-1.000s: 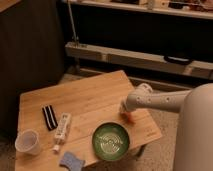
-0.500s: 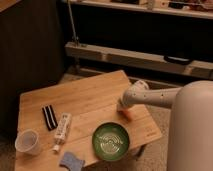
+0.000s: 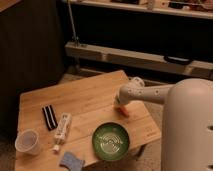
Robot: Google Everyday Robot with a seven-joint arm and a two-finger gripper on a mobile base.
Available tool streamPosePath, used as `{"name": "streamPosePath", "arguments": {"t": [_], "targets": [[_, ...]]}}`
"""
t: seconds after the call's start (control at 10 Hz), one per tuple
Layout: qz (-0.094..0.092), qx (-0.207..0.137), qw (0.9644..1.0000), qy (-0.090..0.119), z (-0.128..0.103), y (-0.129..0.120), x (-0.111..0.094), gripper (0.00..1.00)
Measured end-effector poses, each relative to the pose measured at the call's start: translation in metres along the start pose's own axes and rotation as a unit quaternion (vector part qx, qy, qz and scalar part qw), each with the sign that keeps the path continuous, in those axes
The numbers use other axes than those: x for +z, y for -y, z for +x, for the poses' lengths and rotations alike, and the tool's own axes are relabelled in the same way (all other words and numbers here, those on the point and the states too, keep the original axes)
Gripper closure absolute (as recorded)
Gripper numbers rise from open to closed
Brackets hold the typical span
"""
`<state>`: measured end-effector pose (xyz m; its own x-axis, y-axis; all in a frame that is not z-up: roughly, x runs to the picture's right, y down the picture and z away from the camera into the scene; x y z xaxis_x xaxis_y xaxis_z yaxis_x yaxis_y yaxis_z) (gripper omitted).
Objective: Drag the pepper across the table
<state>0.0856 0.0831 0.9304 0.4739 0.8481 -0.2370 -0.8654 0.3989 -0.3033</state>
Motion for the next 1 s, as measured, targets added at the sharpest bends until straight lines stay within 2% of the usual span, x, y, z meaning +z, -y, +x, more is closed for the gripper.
{"name": "streamPosePath", "arguments": {"t": [0.4,1.0], "targets": [[0.001,-0.013,0.9999,0.002,-0.017,0.001,0.005,0.64],[-0.003,-0.025,0.9997,-0.004,-0.045,0.004,0.026,0.64]]}}
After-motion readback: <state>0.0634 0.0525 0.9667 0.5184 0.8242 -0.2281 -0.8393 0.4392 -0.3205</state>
